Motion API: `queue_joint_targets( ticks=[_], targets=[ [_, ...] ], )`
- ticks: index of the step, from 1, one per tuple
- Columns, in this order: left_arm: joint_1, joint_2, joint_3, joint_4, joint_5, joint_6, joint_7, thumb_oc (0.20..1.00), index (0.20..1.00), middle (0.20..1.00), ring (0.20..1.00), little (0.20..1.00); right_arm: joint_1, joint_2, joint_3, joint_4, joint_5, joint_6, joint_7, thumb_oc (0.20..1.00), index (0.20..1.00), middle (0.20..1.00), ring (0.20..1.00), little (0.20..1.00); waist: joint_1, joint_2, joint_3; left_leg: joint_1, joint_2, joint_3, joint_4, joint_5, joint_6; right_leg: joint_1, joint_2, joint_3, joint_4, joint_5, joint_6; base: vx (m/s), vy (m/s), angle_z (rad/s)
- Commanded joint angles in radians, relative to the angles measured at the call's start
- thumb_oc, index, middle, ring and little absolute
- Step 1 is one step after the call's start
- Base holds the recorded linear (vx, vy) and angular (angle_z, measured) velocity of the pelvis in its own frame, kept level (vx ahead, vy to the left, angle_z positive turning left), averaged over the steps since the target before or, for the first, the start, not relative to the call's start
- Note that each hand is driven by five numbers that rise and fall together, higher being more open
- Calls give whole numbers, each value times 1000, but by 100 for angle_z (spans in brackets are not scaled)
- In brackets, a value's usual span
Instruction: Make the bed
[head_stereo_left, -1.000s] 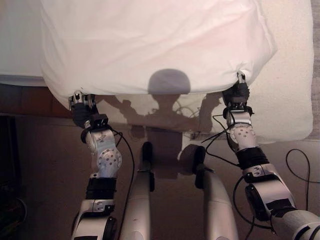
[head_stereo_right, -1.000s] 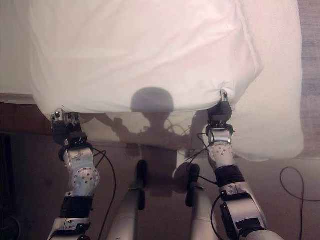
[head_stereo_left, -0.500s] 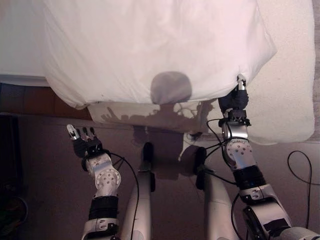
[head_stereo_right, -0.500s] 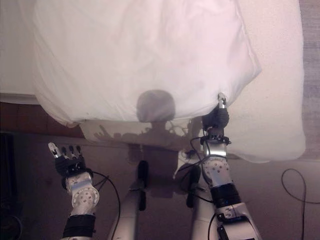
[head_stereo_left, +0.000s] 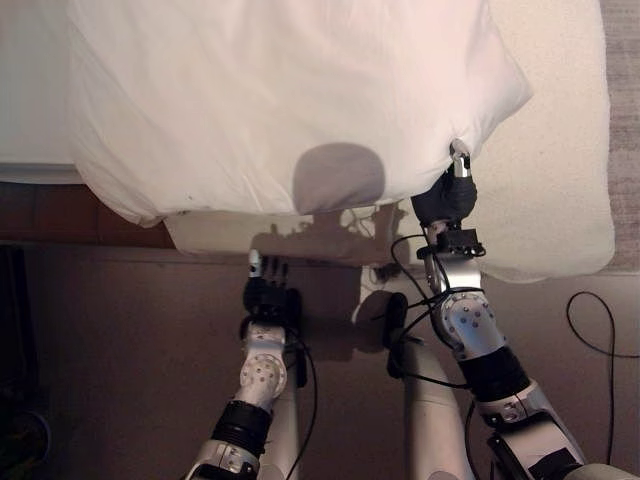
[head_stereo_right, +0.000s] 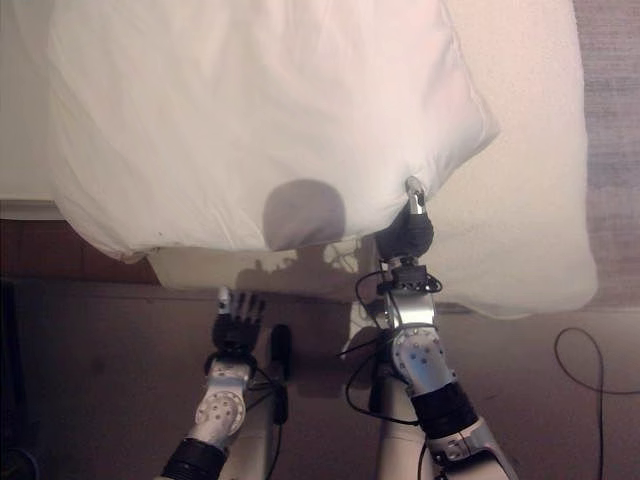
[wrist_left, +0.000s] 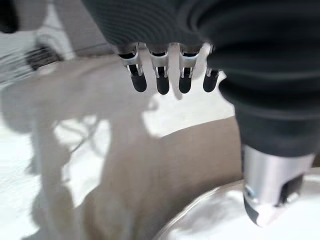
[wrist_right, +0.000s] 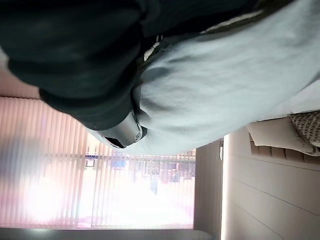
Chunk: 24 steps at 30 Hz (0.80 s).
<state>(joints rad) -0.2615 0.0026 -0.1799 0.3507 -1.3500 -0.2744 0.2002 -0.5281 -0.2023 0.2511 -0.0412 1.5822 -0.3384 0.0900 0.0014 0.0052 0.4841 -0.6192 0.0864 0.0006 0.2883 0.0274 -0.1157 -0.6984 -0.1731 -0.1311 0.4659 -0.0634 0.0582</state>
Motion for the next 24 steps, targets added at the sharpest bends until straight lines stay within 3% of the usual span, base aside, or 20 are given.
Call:
queue_joint_targets(
  ticks=[1,11,24],
  targets=[
    [10,23,-22,14,-10,38,-77,1000,1000,1000,1000,1000,15,20,10,-184,-43,-13,116,200,200,200,200,200,-28,-31,-58,-38,-58,35,-11,-1,79,17,36,6,-114,66,54,0,0,0],
    [-151,43,-17,-56,-18,-15,-134,1000,1000,1000,1000,1000,13,31,40,-186,-22,-18,119,200,200,200,200,200,-44,-54,-73,-49,-52,42,-3,-4,72,3,42,18,-113,70,54,-4,-2,-2],
    [-296,113,138,-76,-11,-109,-205,1000,1000,1000,1000,1000,29,39,31,-169,-20,-21,122,200,200,200,200,200,-58,-67,-105,-67,-42,49,21,-18,65,-17,52,29,-94,63,53,2,0,-2]
  ],
)
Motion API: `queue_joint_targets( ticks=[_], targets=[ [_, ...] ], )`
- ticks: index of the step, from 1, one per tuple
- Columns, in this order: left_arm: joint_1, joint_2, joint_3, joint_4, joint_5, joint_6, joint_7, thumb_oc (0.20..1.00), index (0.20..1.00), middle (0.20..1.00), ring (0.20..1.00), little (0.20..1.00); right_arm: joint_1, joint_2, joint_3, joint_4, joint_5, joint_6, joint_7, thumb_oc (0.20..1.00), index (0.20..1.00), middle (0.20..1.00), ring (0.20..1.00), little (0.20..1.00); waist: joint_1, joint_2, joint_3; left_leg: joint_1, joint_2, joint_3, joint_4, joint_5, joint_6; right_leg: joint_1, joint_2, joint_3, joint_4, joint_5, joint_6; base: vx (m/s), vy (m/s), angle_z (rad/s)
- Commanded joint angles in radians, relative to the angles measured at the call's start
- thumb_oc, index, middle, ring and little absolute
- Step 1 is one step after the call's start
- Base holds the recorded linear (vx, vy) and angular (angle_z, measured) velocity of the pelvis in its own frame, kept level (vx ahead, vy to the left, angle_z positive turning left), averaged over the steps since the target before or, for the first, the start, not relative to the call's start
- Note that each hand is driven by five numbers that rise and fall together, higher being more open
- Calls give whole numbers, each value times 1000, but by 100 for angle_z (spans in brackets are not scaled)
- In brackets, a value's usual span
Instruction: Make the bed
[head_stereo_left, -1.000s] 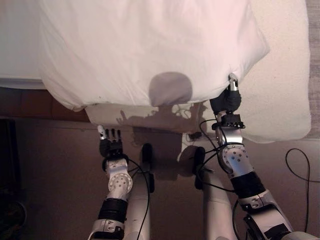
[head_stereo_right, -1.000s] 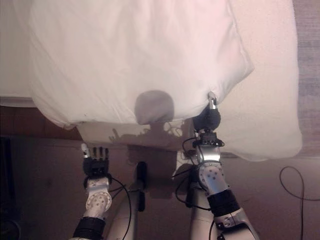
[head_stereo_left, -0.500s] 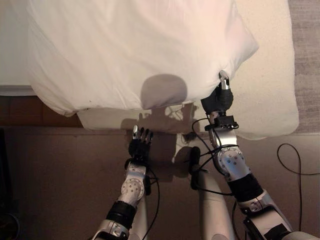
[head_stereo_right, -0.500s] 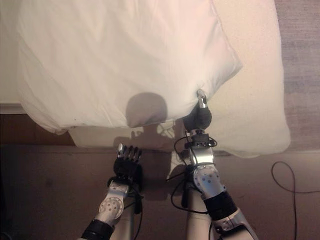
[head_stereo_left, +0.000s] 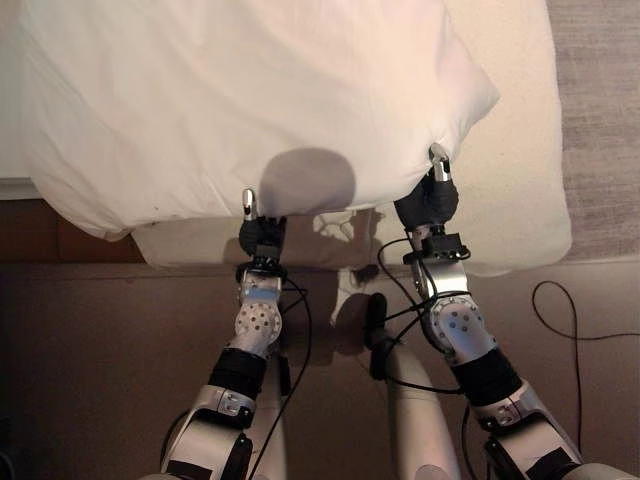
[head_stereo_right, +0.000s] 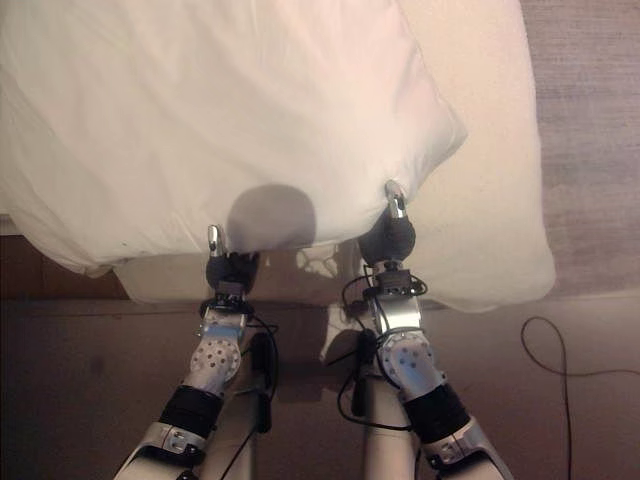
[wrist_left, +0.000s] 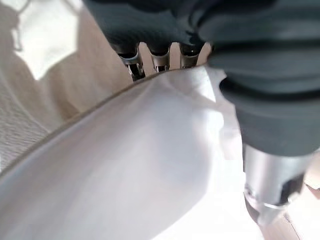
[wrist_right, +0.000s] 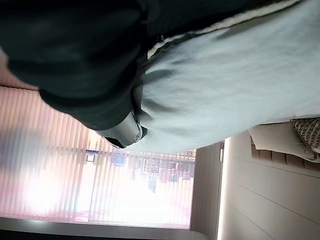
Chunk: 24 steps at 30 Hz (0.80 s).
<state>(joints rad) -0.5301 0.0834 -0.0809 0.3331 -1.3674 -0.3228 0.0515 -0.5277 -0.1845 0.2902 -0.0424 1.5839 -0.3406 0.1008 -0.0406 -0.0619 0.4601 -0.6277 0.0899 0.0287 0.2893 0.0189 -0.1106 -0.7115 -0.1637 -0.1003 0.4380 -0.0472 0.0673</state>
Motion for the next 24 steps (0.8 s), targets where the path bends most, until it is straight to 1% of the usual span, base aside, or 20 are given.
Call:
queue_joint_targets(
  ticks=[1,4,11,14,16,17,18,19,21,22,23,24],
  targets=[
    [-32,41,47,-57,8,-64,-61,1000,1000,1000,1000,1000,28,22,-9,-169,-23,-17,114,200,200,200,200,200,-16,0,-84,-61,-46,22,20,-9,60,-6,43,0,-67,47,43,0,0,0],
    [-42,57,76,-62,0,-80,-68,1000,1000,1000,1000,1000,31,21,-13,-171,-23,-15,115,200,200,200,200,200,-15,1,-88,-68,-44,22,28,-11,60,-11,44,0,-65,45,44,0,0,0],
    [-52,69,109,-80,-3,-106,-67,1000,1000,1000,1000,1000,45,21,-21,-177,-32,-17,108,200,200,200,200,200,-16,1,-94,-74,-43,20,31,-13,60,-19,46,0,-61,45,44,0,0,0],
    [-61,81,135,-78,-3,-133,-43,1000,1000,1000,1000,1000,46,17,-26,-177,-34,-22,99,200,200,200,200,200,-16,2,-95,-77,-42,19,35,-13,58,-20,47,1,-59,45,43,0,0,0],
    [-69,97,153,-68,9,-157,-6,1000,1000,1000,1000,1000,50,14,-27,-180,-35,-22,91,200,200,200,200,200,-15,4,-98,-78,-41,20,36,-13,58,-21,47,0,-59,45,44,0,0,0],
    [-85,118,173,-47,27,-182,47,1000,1000,1000,1000,1000,49,12,-30,-182,-37,-25,80,200,200,200,200,200,-16,6,-99,-79,-40,22,37,-13,57,-19,47,0,-58,45,44,0,0,0],
    [-85,118,173,-47,27,-182,47,1000,1000,1000,1000,1000,49,12,-30,-182,-37,-25,80,200,200,200,200,200,-16,6,-99,-79,-40,22,37,-13,57,-19,47,0,-58,45,44,0,0,0],
    [-95,139,200,-32,32,-208,90,1000,1000,1000,1000,1000,55,11,-26,-180,-32,-27,68,200,200,200,200,200,-14,10,-102,-79,-40,25,37,-13,56,-19,46,-1,-58,45,44,0,0,0],
    [-107,161,224,-6,55,-220,136,1000,1000,1000,1000,1000,59,10,-27,-178,-31,-31,60,200,200,200,200,200,-15,13,-103,-85,-40,23,40,-7,56,-23,45,1,-58,49,43,0,0,0],
    [-107,161,224,-6,56,-220,137,1000,1000,1000,1000,1000,60,10,-26,-178,-31,-31,59,200,200,200,200,200,-15,13,-102,-81,-40,23,41,-13,55,-20,45,1,-56,44,44,0,0,0],
    [-110,179,246,11,62,-238,173,1000,1000,1000,1000,1000,66,6,-25,-179,-33,-32,48,200,200,200,200,200,-15,18,-102,-83,-39,24,44,-13,53,-21,44,0,-54,43,43,0,0,0],
    [-112,180,246,11,63,-238,175,1000,1000,1000,1000,1000,65,6,-25,-180,-34,-32,48,200,200,200,200,200,-15,17,-103,-87,-40,24,43,-7,54,-24,43,0,-55,49,42,0,0,0]
  ],
)
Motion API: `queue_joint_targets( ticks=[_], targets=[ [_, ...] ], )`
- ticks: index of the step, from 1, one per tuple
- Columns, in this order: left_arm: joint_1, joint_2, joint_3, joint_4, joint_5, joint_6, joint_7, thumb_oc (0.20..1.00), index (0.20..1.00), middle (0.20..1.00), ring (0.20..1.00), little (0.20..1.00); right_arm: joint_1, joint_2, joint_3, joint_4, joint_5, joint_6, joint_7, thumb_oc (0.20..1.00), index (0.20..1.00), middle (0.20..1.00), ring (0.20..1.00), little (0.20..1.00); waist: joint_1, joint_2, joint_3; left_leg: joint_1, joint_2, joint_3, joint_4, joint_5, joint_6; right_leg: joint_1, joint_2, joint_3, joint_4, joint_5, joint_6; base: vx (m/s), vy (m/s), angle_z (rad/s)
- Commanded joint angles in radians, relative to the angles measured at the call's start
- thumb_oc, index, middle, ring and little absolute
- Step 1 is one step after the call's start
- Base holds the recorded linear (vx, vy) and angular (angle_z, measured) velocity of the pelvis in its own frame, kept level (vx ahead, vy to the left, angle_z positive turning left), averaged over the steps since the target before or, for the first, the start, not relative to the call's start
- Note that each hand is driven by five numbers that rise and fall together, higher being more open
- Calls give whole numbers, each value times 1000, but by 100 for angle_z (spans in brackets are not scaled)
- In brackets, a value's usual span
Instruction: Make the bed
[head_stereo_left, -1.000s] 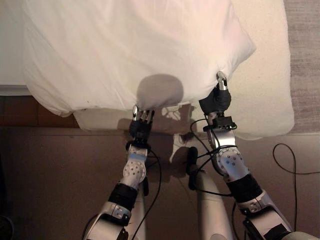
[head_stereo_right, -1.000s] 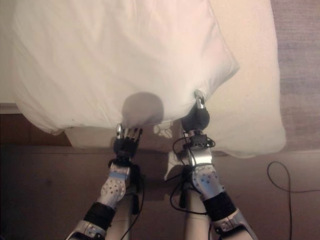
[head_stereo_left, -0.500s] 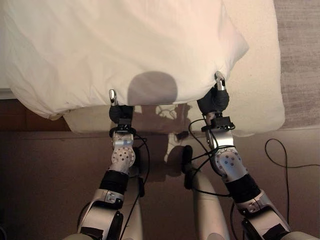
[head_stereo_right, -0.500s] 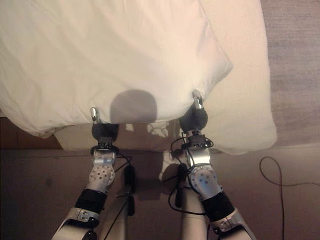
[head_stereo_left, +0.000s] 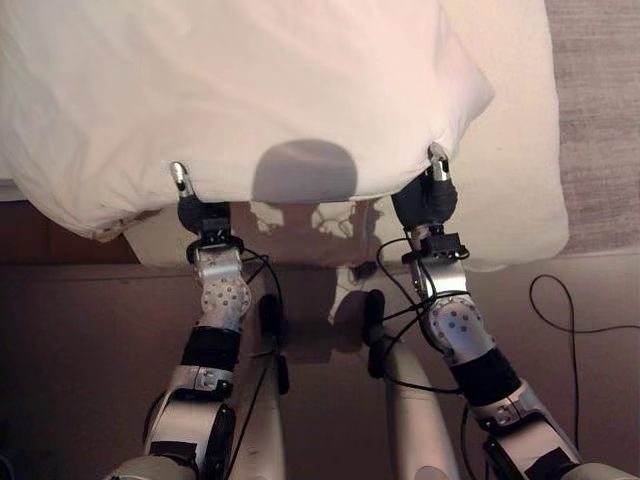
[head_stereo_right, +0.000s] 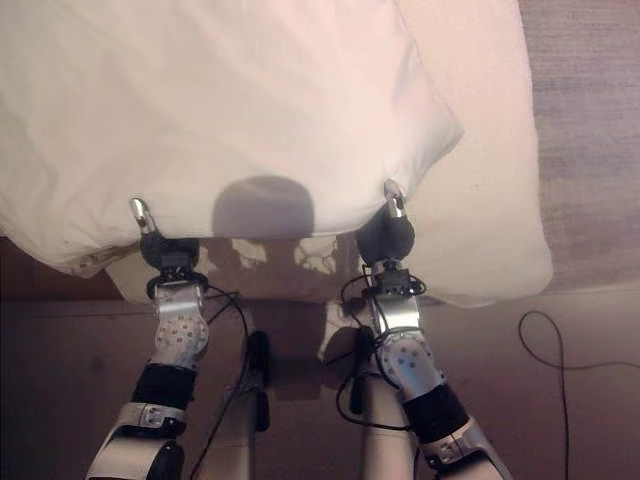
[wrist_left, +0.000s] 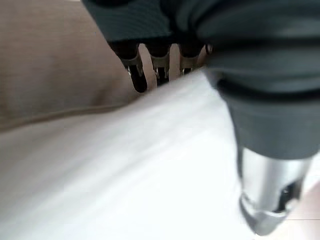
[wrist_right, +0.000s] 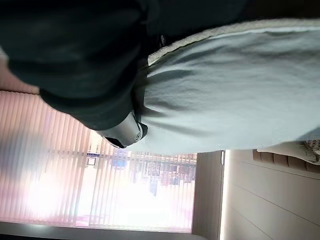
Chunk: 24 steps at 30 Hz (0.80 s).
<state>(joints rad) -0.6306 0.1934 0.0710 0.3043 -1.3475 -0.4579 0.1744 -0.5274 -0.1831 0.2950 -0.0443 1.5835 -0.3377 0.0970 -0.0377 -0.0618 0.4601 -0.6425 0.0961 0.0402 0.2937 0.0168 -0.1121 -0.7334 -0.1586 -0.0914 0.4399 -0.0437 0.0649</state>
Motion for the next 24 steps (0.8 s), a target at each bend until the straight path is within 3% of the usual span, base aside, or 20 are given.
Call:
queue_joint_targets(
  ticks=[1,9,11,24],
  targets=[
    [-11,78,115,47,51,-116,83,1000,1000,1000,1000,1000,74,4,-32,-180,-37,-36,40,200,200,200,200,200,-17,21,-105,-71,-46,12,37,-5,56,-2,37,-11,-57,45,45,0,0,0],
    [-5,125,200,58,123,-159,220,1000,1000,1000,1000,1000,113,-9,-37,-199,-48,-37,8,200,200,200,200,200,-13,31,-107,-57,-43,13,29,-8,53,11,36,-11,-60,39,48,4,2,-1],
    [0,129,208,62,141,-157,238,200,200,200,200,200,120,-9,-36,-200,-53,-37,1,200,200,200,200,200,-14,33,-109,-55,-43,13,27,-7,52,14,37,-10,-62,38,47,0,0,0],
    [40,78,179,42,162,-139,221,200,200,200,200,200,149,-22,-61,-165,-68,-26,-5,200,200,200,200,200,-13,57,-105,0,-48,8,-16,23,44,63,46,-8,-81,35,42,1,-21,-1]
  ],
)
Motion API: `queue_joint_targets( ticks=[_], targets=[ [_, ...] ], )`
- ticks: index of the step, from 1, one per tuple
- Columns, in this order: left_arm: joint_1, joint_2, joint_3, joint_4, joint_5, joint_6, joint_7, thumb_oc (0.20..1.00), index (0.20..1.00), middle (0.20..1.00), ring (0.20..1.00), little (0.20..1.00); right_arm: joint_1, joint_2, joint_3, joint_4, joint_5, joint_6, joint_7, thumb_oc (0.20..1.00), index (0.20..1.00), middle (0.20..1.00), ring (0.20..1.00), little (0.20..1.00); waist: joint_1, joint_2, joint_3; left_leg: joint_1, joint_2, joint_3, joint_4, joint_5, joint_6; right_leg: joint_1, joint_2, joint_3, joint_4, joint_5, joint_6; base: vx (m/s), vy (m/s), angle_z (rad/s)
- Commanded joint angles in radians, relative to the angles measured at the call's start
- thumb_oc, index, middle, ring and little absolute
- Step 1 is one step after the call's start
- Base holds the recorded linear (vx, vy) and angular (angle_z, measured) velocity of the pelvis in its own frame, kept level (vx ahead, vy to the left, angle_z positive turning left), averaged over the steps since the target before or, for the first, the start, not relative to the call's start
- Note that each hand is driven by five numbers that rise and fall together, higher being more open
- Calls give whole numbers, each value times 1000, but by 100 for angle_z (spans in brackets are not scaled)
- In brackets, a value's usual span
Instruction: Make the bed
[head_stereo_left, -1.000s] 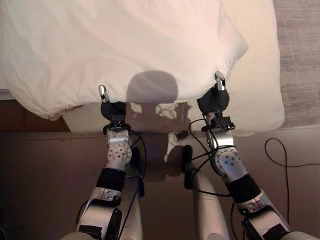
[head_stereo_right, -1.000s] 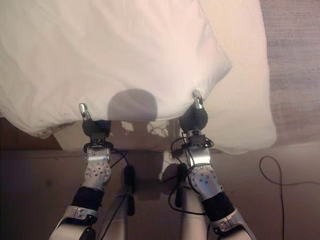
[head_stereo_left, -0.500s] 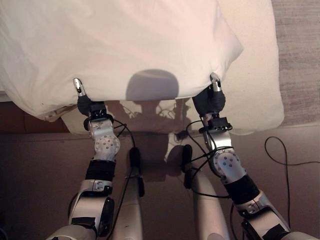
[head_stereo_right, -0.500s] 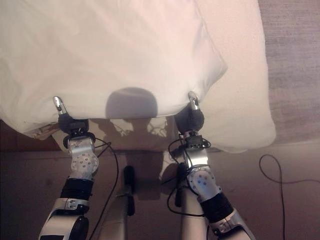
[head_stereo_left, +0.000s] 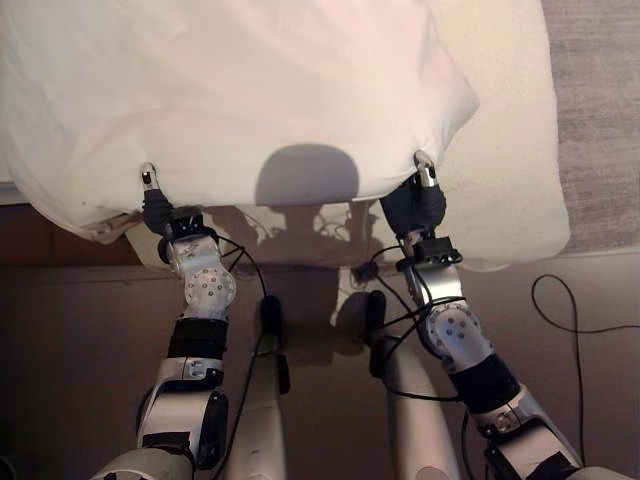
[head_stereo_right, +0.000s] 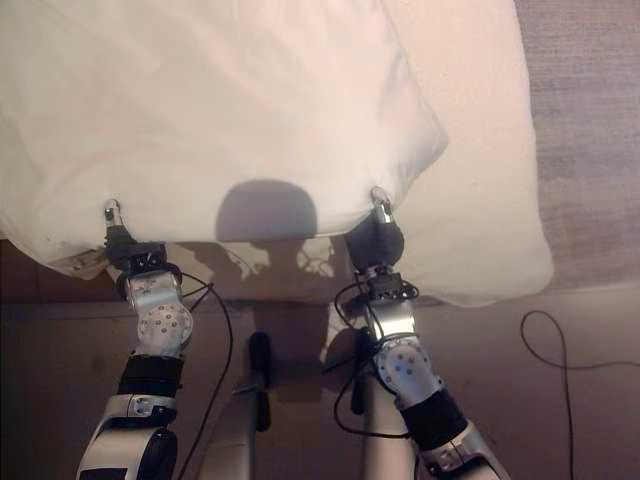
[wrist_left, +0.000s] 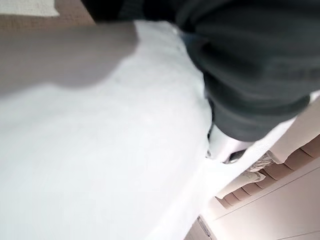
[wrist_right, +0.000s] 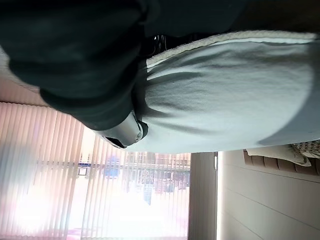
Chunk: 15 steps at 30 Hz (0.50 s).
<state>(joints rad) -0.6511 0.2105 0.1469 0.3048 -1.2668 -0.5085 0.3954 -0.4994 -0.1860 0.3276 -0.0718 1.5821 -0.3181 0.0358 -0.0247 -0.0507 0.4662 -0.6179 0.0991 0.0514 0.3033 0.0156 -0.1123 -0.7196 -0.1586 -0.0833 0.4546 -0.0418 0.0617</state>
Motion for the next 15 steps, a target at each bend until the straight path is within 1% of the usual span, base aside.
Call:
queue_joint_targets(
  ticks=[1,2,5,6,7,8,9,10,11,12,13,14,15],
  targets=[
    [82,48,98,29,82,-83,-8,200,200,200,200,200,131,-21,-100,-130,-61,-42,59,200,200,200,200,200,-26,50,-107,-12,-50,-5,-28,25,42,60,50,-15,-94,29,42,26,-87,-4],
    [112,29,95,20,79,-74,-23,200,200,200,200,200,147,-26,-109,-117,-63,-37,57,200,200,200,200,200,-24,55,-103,8,-47,-6,-31,22,39,77,55,-13,-88,15,39,8,-106,-2],
    [174,0,92,-10,78,-53,-41,200,200,200,200,200,188,-31,-134,-93,-85,-32,24,200,200,200,200,200,-20,66,-106,51,-44,-14,-62,47,31,116,62,-21,-98,6,30,18,-132,2],
    [190,-5,92,-19,82,-42,-47,200,200,200,200,200,202,-37,-149,-77,-113,-33,3,200,200,200,200,200,-20,67,-105,71,-41,-16,-72,53,23,141,66,-26,-106,-6,27,34,-214,3],
    [224,-20,89,-39,84,-29,-71,200,200,200,200,200,236,-43,-171,-50,-132,-22,-10,200,200,200,200,200,-14,60,-101,71,-41,-22,-61,91,-8,182,66,-37,-138,-13,17,21,-174,8],
    [228,-21,87,-41,84,-28,-72,200,200,200,200,200,238,-43,-172,-50,-132,-21,-9,200,200,200,200,200,-16,62,-98,76,-41,-26,-61,92,-9,192,66,-42,-144,-12,16,11,-158,15],
    [240,-30,85,-54,90,-27,-83,200,200,200,200,200,257,-50,-188,-14,-139,-19,-11,200,200,200,200,200,-6,53,-87,79,-42,-43,-30,122,-31,216,63,-43,-151,-20,9,0,-57,26],
    [251,-43,83,-75,89,-35,-90,200,200,200,200,200,266,-51,-199,10,-146,-17,-14,200,200,200,200,200,5,40,-77,75,-60,-84,4,154,-46,235,61,-42,-160,-13,3,11,-69,29],
    [264,-50,89,-92,94,-38,-92,200,200,200,200,200,275,-46,-206,32,-153,-14,-19,200,200,200,200,200,13,26,-77,82,-76,-120,13,141,-42,250,60,-38,-171,-12,2,38,-42,27],
    [280,-54,95,-108,93,-35,-98,200,200,200,200,200,284,-45,-209,52,-166,-26,-37,200,200,200,200,200,16,16,-81,115,-63,-144,-17,111,-22,251,68,-31,-159,-28,2,42,-55,9],
    [290,-54,105,-120,91,-35,-103,200,200,200,200,200,291,-47,-219,71,-173,-33,-45,200,200,200,200,200,9,6,-77,132,-16,-144,-47,115,-13,250,67,-23,-145,-32,3,51,-4,-4],
    [296,-56,100,-134,94,-37,-109,200,200,200,200,200,298,-48,-226,94,-187,-41,-61,200,200,200,200,200,6,4,-76,159,41,-131,-91,118,-8,253,60,-20,-132,-42,10,24,76,-5],
    [302,-56,97,-142,95,-41,-113,200,200,200,200,200,301,-42,-236,118,-200,-49,-79,200,200,200,200,200,12,2,-79,181,92,-141,-159,154,-14,251,57,-11,-127,-42,15,58,194,12]
  ],
)
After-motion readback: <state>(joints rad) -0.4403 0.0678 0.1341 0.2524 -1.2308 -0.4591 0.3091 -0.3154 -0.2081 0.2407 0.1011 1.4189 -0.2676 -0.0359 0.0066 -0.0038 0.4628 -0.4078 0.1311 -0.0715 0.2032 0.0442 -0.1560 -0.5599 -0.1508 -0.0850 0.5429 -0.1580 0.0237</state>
